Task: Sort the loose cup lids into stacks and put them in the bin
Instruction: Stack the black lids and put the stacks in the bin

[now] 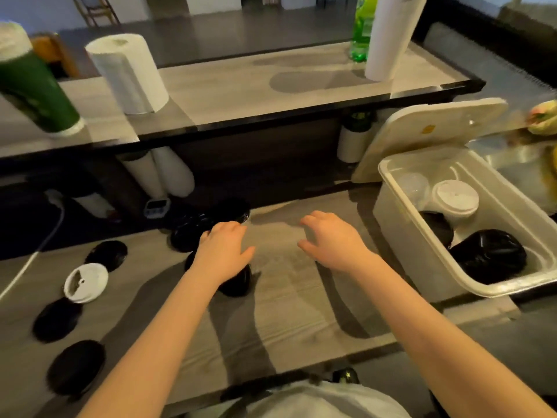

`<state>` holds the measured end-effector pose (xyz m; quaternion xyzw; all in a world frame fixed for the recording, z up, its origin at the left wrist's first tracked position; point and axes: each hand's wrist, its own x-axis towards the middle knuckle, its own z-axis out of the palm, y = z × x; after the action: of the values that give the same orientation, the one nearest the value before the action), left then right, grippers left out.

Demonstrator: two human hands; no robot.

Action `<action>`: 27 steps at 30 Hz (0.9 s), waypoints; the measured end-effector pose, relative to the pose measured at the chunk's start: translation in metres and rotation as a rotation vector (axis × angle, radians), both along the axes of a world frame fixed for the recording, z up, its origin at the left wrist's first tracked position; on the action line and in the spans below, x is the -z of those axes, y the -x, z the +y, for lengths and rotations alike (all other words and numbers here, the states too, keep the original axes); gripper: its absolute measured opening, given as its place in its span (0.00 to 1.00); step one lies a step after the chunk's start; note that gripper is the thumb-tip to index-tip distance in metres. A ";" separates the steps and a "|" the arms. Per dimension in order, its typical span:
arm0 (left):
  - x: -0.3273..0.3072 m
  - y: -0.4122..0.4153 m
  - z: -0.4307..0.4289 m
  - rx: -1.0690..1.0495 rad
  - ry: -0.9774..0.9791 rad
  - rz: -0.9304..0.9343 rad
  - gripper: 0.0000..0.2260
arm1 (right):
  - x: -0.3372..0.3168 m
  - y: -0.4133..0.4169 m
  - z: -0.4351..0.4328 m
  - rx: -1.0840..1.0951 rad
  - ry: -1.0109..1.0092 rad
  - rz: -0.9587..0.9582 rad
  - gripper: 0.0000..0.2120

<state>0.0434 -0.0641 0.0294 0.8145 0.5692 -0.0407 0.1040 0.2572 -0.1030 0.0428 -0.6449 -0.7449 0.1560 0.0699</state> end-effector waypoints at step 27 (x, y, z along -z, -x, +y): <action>0.104 0.126 0.033 -0.320 0.392 -0.313 0.45 | 0.115 0.153 0.029 0.295 0.224 0.335 0.19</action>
<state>-0.0828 -0.0310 -0.0750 0.6752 0.6486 -0.0068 0.3513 0.1045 -0.0743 -0.0718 -0.7156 -0.5987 0.3305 0.1424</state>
